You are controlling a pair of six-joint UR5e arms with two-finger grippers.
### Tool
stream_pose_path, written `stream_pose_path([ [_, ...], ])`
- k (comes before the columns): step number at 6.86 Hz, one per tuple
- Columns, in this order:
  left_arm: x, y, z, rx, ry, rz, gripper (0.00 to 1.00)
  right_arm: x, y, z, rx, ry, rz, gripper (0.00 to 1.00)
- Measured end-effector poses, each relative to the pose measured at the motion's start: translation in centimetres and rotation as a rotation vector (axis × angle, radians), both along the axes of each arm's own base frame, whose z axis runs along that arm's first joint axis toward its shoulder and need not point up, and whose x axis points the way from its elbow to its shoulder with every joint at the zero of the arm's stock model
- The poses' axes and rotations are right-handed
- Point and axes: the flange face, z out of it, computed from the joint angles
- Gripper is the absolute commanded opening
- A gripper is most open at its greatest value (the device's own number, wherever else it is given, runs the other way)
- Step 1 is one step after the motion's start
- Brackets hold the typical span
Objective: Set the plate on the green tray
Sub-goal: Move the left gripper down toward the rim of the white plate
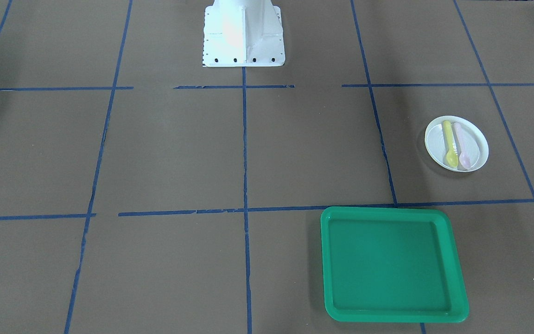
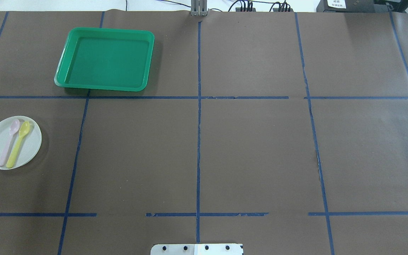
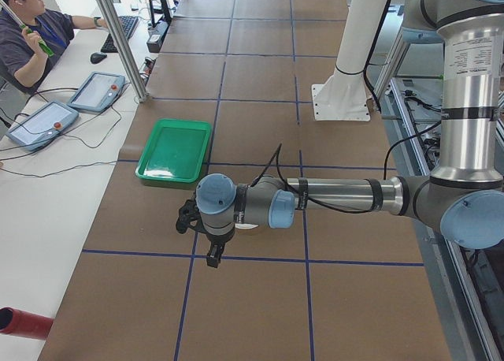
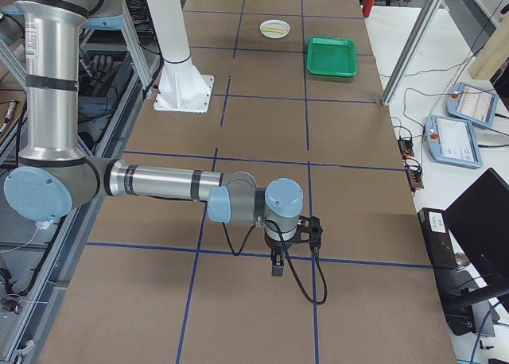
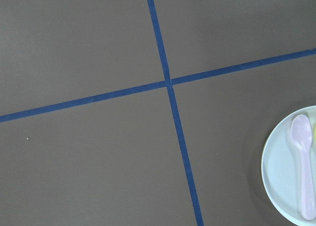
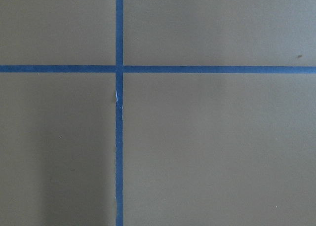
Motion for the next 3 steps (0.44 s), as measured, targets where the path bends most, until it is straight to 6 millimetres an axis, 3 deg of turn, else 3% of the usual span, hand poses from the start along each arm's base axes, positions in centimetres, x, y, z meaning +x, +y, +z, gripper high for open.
stream_pose_path([
  [3,0.03,-0.14,-0.60,0.009,0.005,-0.002,1.00,0.00,-0.01,-0.01,0.001,0.000,0.000,1.00],
])
